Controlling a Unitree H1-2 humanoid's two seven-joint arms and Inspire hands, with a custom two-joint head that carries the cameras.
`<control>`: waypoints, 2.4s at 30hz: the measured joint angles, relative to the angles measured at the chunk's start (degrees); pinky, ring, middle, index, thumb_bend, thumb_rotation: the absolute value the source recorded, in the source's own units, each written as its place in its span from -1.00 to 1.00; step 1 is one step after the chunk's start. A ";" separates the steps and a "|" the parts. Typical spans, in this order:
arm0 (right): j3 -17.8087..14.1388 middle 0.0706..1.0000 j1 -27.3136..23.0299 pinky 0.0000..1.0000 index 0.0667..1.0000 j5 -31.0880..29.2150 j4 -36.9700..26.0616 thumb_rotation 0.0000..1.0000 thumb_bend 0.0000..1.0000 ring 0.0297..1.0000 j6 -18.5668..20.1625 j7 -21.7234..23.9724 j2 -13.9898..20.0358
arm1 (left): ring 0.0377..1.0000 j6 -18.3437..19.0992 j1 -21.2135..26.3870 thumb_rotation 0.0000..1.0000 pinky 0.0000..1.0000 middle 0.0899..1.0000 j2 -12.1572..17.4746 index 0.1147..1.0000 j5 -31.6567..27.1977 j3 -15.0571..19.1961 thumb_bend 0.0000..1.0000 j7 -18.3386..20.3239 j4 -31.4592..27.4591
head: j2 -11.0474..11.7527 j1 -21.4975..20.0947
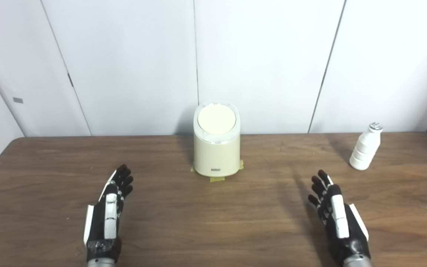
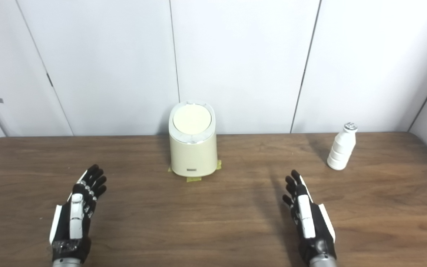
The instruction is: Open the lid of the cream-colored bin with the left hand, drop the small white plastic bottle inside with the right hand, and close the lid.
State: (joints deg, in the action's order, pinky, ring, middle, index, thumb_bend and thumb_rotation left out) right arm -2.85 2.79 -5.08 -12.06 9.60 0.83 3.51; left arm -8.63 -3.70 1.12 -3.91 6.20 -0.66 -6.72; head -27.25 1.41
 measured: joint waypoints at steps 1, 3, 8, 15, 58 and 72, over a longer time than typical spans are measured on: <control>0.00 0.92 0.01 0.87 0.97 -0.04 0.06 1.00 0.22 0.95 -0.01 0.04 0.03 | 0.80 -0.07 -0.01 0.93 0.81 0.80 -0.02 0.83 -0.01 0.00 -0.02 0.00 0.00 | 0.00 0.00; 0.02 0.92 0.08 0.88 0.97 -0.08 0.06 1.00 0.22 0.95 -0.01 0.08 0.02 | 0.80 -0.11 -0.02 0.95 0.81 0.80 -0.02 0.83 0.02 0.00 -0.01 -0.04 0.00 | 0.09 -0.62; 0.08 0.91 0.22 0.85 0.97 0.02 0.06 1.00 0.20 0.93 -0.01 0.07 -0.03 | 0.79 -1.00 -0.09 1.00 0.82 0.80 0.00 0.83 0.51 -0.09 -0.01 -0.61 0.01 | -0.09 -1.32; 0.24 0.90 0.23 0.83 0.96 0.73 0.05 1.00 0.20 0.92 -0.01 0.02 -0.04 | 0.81 -1.35 -0.12 0.98 0.83 0.80 0.06 0.82 0.45 -0.18 0.07 -0.68 0.01 | -0.26 -1.58; 0.89 0.88 0.50 0.78 0.94 1.40 0.05 1.00 0.21 0.89 0.05 -0.42 -1.59 | 0.79 35.45 19.28 -0.23 0.76 0.80 9.71 0.89 9.05 -4.69 0.72 1.39 -14.43 | -0.18 -2.64; 1.09 0.89 0.62 0.78 0.94 1.34 0.01 1.00 0.17 0.90 0.15 -0.35 -1.92 | 0.76 35.62 34.57 -0.22 0.58 0.82 5.79 0.87 22.97 -4.43 0.75 13.04 -6.85 | -0.44 -2.73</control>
State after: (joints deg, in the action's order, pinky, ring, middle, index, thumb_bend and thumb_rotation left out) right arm -1.76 3.41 -3.74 -12.05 9.75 0.48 1.59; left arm 26.99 30.87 6.91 19.06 1.77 12.38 -13.56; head -27.69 -1.32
